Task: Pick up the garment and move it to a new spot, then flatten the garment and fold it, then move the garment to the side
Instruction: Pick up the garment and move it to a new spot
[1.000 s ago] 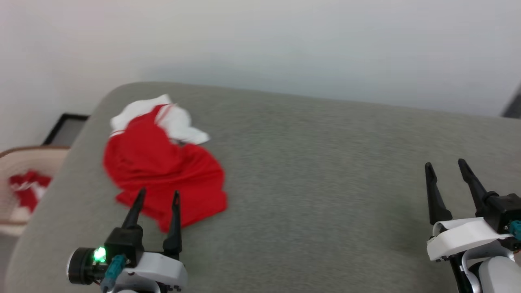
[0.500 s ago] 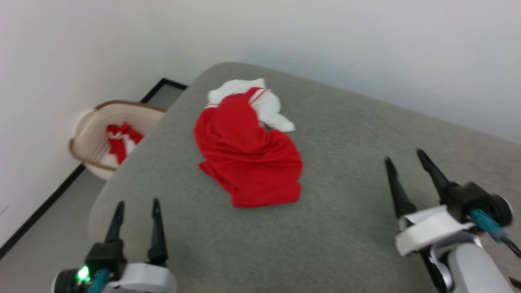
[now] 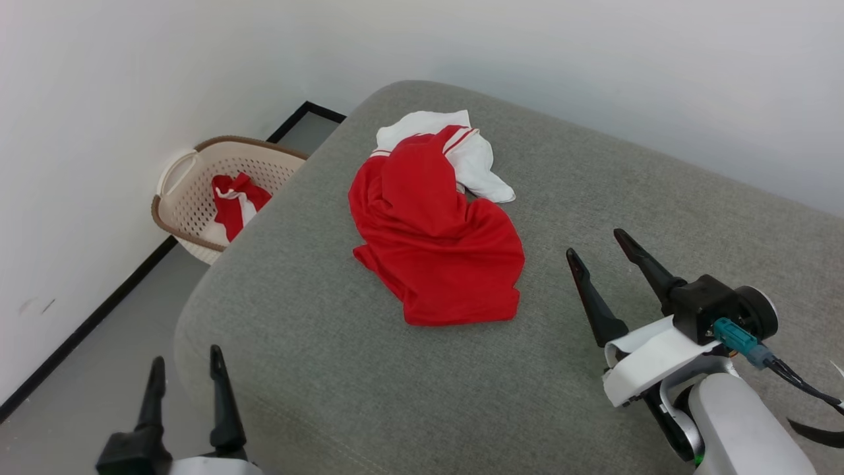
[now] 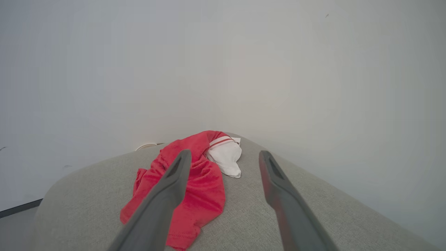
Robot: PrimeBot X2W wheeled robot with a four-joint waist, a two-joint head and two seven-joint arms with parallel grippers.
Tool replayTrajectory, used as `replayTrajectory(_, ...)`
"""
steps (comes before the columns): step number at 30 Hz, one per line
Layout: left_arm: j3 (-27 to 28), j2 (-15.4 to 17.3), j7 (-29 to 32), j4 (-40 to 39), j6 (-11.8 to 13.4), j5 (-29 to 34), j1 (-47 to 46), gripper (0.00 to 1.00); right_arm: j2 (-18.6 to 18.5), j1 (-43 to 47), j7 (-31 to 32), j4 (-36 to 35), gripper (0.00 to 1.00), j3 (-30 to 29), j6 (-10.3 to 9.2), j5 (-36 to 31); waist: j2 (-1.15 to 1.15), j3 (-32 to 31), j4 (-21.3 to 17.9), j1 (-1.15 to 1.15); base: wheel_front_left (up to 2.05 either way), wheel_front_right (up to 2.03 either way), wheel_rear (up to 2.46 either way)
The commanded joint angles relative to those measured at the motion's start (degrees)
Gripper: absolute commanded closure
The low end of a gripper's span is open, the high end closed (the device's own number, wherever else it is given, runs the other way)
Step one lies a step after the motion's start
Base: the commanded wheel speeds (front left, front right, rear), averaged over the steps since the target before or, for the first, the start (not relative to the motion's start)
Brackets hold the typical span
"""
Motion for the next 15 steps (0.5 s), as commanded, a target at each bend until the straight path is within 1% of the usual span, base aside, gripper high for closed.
replayTrajectory(1,-0.39,-0.11,-0.02,0.11,-0.47,-0.25,0.05,0.0,-0.49,-0.43,-0.03,0.2,0.0,-0.05,-0.08,0.58,0.0,0.12,-0.15,0.0,0.0,0.0,0.0)
replayTrajectory(4,-1.65,-0.11,-0.02,1.17,-1.8,0.36,-1.68,0.0,-1.09,0.52,-0.03,-0.34,0.0,-1.77,-0.08,0.25,0.0,0.7,-0.57,0.0,0.0,0.0,0.0)
replayTrajectory(8,-5.12,0.19,-0.02,5.36,-5.54,2.85,-6.87,0.0,-1.48,3.67,-0.02,-1.75,0.0,-5.1,-0.08,-0.39,0.0,1.75,-1.28,0.0,0.0,0.0,0.0)
replayTrajectory(11,-6.15,1.24,-0.01,9.53,-7.9,3.22,-12.2,0.0,-0.75,3.57,-0.03,-2.93,0.0,-3.75,-0.07,-0.96,0.0,4.08,-6.01,0.0,0.0,0.0,0.0)
replayTrajectory(15,-6.02,2.87,-0.02,17.09,-10.29,0.25,-22.58,0.0,-0.43,1.82,-0.02,-4.17,0.0,-3.66,-0.08,-0.84,0.0,8.26,-12.67,0.0,0.0,0.0,0.0)
